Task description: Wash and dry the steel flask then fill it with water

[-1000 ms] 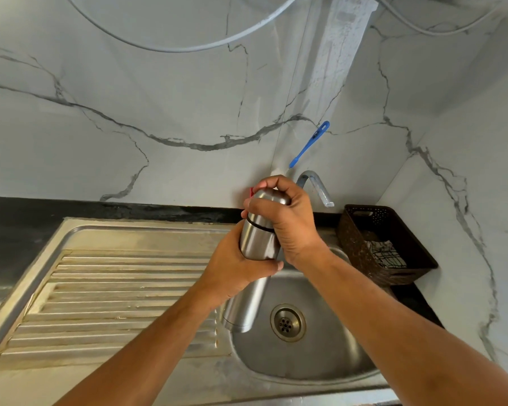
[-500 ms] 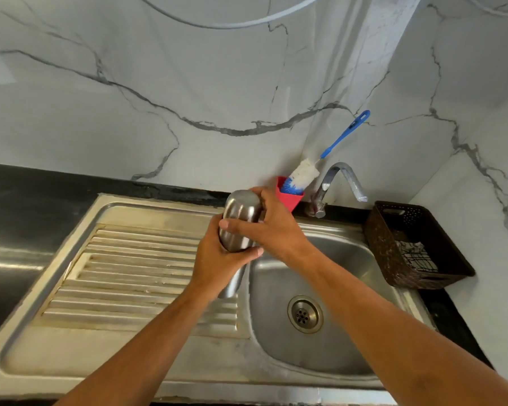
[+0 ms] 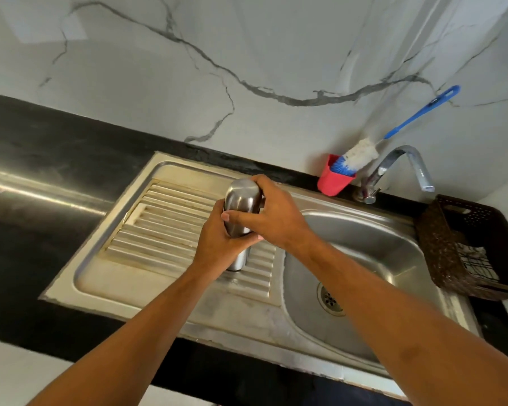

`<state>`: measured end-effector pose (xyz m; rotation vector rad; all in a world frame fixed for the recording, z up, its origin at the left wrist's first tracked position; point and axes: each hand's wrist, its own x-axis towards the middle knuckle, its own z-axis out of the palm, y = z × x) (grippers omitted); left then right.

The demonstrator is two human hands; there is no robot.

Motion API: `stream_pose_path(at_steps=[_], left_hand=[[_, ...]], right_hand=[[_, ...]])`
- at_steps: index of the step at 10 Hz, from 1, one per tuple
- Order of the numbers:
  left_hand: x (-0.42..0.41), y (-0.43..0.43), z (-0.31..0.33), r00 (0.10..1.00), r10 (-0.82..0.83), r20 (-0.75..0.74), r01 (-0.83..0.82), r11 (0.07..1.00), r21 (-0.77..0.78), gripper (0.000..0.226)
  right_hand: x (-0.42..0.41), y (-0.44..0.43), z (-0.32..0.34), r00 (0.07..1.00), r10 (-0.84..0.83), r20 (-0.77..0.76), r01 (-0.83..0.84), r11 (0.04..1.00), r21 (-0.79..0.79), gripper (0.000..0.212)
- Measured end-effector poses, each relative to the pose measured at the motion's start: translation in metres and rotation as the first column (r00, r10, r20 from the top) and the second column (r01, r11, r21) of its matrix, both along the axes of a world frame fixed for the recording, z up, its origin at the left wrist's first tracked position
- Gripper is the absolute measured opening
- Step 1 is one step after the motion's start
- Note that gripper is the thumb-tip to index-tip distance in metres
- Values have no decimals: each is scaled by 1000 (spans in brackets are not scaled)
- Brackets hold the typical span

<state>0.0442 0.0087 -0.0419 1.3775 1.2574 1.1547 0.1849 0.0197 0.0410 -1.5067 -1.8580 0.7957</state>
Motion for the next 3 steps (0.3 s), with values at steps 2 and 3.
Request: stream_pose_path(at_steps=[2, 3], left_hand=[[-11, -46, 20, 996, 13, -84, -12, 1000, 18, 81], [-11, -43, 29, 991, -1, -135, 2, 1000, 9, 96]], right_hand=[[-7, -45, 4, 996, 88, 15, -89, 996, 30, 69], [0, -39, 6, 992, 111, 63, -109, 993, -40, 80]])
